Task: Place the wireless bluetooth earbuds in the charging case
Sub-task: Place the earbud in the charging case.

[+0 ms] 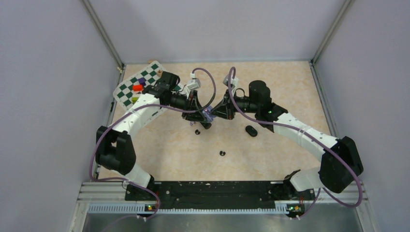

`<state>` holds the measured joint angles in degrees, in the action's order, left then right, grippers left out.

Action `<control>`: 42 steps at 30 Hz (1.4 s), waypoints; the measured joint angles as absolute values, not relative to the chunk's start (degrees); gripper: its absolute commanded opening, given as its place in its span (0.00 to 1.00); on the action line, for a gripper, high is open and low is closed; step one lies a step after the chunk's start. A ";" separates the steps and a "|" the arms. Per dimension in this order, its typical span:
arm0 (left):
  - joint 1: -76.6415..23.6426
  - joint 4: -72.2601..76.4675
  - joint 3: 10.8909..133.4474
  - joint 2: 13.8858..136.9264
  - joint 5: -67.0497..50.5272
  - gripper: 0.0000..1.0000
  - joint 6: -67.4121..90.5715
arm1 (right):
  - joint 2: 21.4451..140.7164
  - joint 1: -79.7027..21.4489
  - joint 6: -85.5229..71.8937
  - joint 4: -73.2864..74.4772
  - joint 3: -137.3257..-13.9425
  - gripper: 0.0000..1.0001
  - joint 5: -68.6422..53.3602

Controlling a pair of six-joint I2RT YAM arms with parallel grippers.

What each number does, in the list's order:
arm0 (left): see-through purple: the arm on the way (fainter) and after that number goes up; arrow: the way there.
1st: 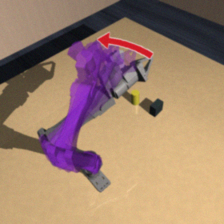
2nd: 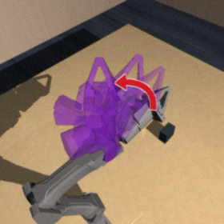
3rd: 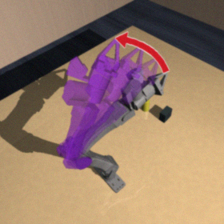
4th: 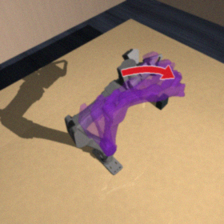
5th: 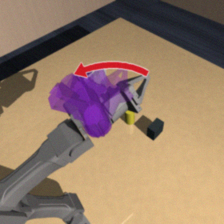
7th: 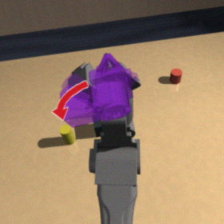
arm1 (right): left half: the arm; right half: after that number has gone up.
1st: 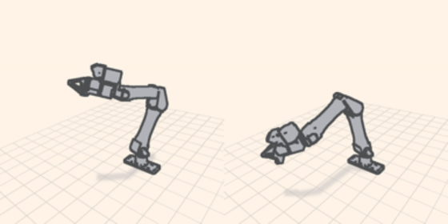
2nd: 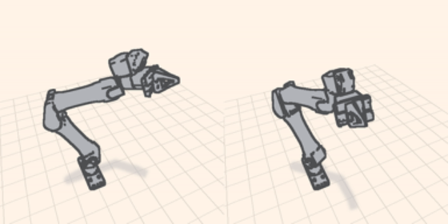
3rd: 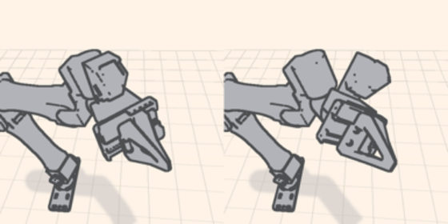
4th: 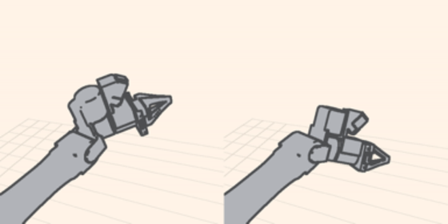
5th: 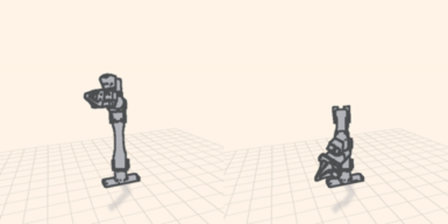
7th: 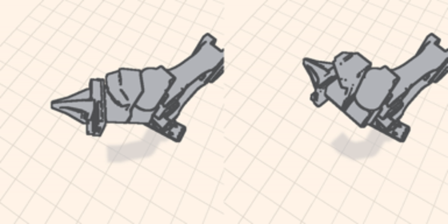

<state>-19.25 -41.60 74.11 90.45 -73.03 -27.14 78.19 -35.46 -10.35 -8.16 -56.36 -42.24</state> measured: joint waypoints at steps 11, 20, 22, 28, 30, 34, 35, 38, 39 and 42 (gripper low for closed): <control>-19.22 -41.58 74.11 90.45 -73.03 0.00 -27.14 | 78.19 -35.48 -12.71 -10.74 -56.36 0.03 -42.15; -19.22 -41.58 74.11 90.45 -73.03 0.00 -27.14 | 78.19 -35.48 -13.72 -11.07 -56.36 0.05 -42.13; -19.22 -41.58 74.11 90.45 -73.06 0.00 -27.14 | 78.19 -35.48 -13.72 -11.07 -56.36 0.05 -42.13; -19.22 -41.58 74.11 90.45 -73.03 0.00 -27.18 | 78.48 -35.48 -13.69 -11.09 -56.36 0.10 -42.19; -19.22 -41.58 74.11 90.45 -73.01 0.00 -27.18 | 78.54 -35.48 -13.67 -11.09 -56.36 0.13 -42.19; -19.25 -41.60 74.11 90.45 -73.03 0.00 -27.20 | 78.54 -35.51 -13.65 -11.03 -56.36 0.15 -42.22; -19.25 -41.60 74.11 90.45 -73.03 0.00 -27.20 | 78.52 -35.48 -13.58 -10.98 -56.38 0.15 -42.22; -19.25 -41.60 74.11 90.45 -73.03 0.00 -27.22 | 78.50 -35.48 -13.37 -9.80 -57.21 0.17 -42.30; -19.25 -41.60 74.11 90.45 -73.03 0.00 -27.24 | 78.39 -35.48 -13.23 -9.56 -57.56 0.17 -42.39; -19.22 -41.60 74.11 90.45 -73.01 0.00 -27.40 | 77.62 -35.11 -13.06 -8.75 -58.48 0.18 -42.96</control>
